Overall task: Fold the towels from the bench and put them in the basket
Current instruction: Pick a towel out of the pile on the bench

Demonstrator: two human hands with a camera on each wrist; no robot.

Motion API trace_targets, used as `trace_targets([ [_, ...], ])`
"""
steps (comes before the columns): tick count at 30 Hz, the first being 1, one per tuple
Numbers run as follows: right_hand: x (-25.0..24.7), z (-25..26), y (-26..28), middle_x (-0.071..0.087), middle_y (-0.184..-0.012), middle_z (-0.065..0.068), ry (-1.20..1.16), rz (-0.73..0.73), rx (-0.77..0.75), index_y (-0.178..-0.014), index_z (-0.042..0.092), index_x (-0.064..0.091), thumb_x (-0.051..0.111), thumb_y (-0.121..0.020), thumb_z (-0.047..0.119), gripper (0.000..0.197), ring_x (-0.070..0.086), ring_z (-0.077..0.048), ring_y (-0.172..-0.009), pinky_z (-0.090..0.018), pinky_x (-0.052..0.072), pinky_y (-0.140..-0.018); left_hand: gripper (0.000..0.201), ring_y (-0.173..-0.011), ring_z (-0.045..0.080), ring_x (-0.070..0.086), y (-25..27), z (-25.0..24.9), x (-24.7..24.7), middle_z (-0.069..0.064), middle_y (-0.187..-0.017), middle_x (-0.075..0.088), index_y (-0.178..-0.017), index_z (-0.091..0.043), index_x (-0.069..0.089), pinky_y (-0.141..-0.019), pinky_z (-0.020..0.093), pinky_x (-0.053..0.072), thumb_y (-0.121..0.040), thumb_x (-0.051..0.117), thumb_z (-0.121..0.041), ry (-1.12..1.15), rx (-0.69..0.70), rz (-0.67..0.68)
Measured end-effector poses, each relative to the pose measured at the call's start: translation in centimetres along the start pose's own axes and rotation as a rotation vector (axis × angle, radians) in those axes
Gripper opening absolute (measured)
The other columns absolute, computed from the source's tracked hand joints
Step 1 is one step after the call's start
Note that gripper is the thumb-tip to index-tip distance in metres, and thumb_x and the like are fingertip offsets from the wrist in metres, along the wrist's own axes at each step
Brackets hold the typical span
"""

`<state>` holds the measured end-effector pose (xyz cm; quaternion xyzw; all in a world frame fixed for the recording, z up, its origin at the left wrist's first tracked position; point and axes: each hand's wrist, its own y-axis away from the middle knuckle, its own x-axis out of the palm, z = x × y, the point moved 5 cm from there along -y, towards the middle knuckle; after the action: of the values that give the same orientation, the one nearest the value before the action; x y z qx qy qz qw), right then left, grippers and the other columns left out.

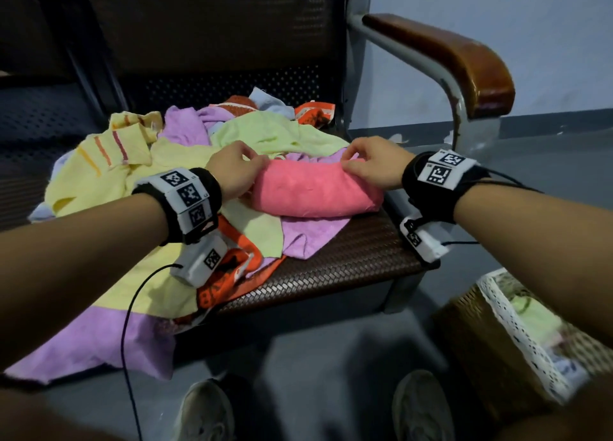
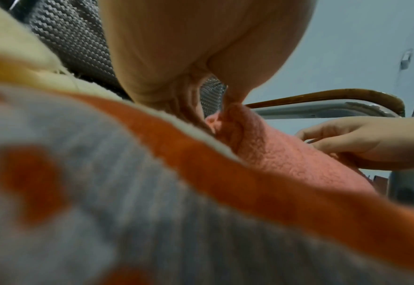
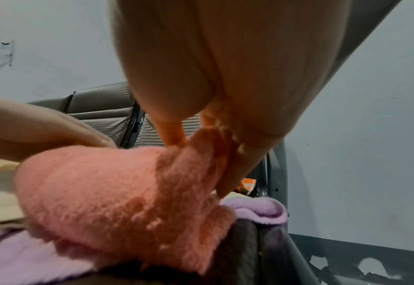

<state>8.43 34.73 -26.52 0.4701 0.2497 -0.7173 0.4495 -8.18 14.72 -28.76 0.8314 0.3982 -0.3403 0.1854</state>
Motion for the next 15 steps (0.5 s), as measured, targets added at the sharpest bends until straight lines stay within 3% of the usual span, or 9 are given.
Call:
trace_targets([
  [3, -0.4, 0.4, -0.4, 0.069, -0.097, 0.003, -0.029, -0.120, -0.031, -0.107, 0.021, 0.069, 0.068, -0.090, 0.031, 0.020, 0.066, -0.017, -0.095, -0.030, 0.051, -0.086, 0.039, -0.075, 0.018, 0.060, -0.3, -0.6, -0.9, -0.002, -0.087, 0.063, -0.100, -0.017, 0.058, -0.069, 0.035, 0.049, -0.082, 0.074, -0.048, 0.106, 0.066, -0.071],
  [6, -0.5, 1.2, -0.3, 0.071, -0.096, 0.007, -0.051, -0.113, -0.085, -0.098, 0.023, 0.071, 0.071, -0.087, 0.040, 0.021, 0.066, -0.012, -0.091, -0.032, 0.054, -0.085, 0.034, -0.085, 0.011, 0.061, 0.6, -1.5, 0.0, -0.010, -0.094, 0.064, -0.100, -0.025, 0.065, -0.075, 0.024, 0.051, -0.075, 0.084, -0.037, 0.081, 0.212, 0.204],
  [8, -0.3, 2.1, 0.1, 0.071, -0.094, 0.011, -0.024, -0.085, -0.155, -0.094, 0.025, 0.073, 0.070, -0.086, 0.042, 0.019, 0.066, -0.009, -0.089, -0.033, 0.055, -0.085, 0.049, -0.092, 0.007, 0.061, 1.3, -1.0, 1.2, -0.015, -0.108, 0.063, -0.112, -0.036, 0.065, -0.085, 0.026, 0.051, -0.069, 0.088, -0.038, -0.131, 0.251, 0.346],
  [10, 0.6, 2.8, 0.4, 0.072, -0.094, 0.012, 0.037, -0.022, -0.224, -0.095, 0.026, 0.076, 0.068, -0.086, 0.047, 0.024, 0.066, -0.007, -0.087, -0.035, 0.056, -0.086, 0.070, -0.097, 0.011, 0.059, 1.5, -0.4, 2.1, -0.012, -0.115, 0.060, -0.131, -0.037, 0.056, -0.091, 0.031, 0.048, -0.069, 0.088, -0.033, -0.317, 0.282, 0.377],
  [12, 1.8, 3.2, 0.6, 0.073, -0.099, 0.011, 0.113, 0.054, -0.250, -0.105, 0.029, 0.075, 0.063, -0.082, 0.062, 0.042, 0.066, -0.008, -0.090, -0.035, 0.056, -0.087, 0.070, -0.100, 0.016, 0.057, 1.1, -0.3, 2.4, -0.008, -0.114, 0.060, -0.135, -0.028, 0.054, -0.090, 0.030, 0.044, -0.073, 0.085, -0.028, -0.324, 0.297, 0.349],
  [15, 3.2, 3.3, 0.4, 0.069, -0.120, 0.007, 0.254, 0.150, -0.229, -0.134, 0.033, 0.053, 0.054, -0.067, 0.087, 0.087, 0.064, -0.015, -0.102, -0.029, 0.050, -0.084, 0.039, -0.096, 0.024, 0.061, 0.4, -0.9, 1.5, 0.001, -0.105, 0.066, -0.119, -0.018, 0.062, -0.079, 0.031, 0.044, -0.084, 0.074, -0.029, -0.269, 0.299, 0.204],
])
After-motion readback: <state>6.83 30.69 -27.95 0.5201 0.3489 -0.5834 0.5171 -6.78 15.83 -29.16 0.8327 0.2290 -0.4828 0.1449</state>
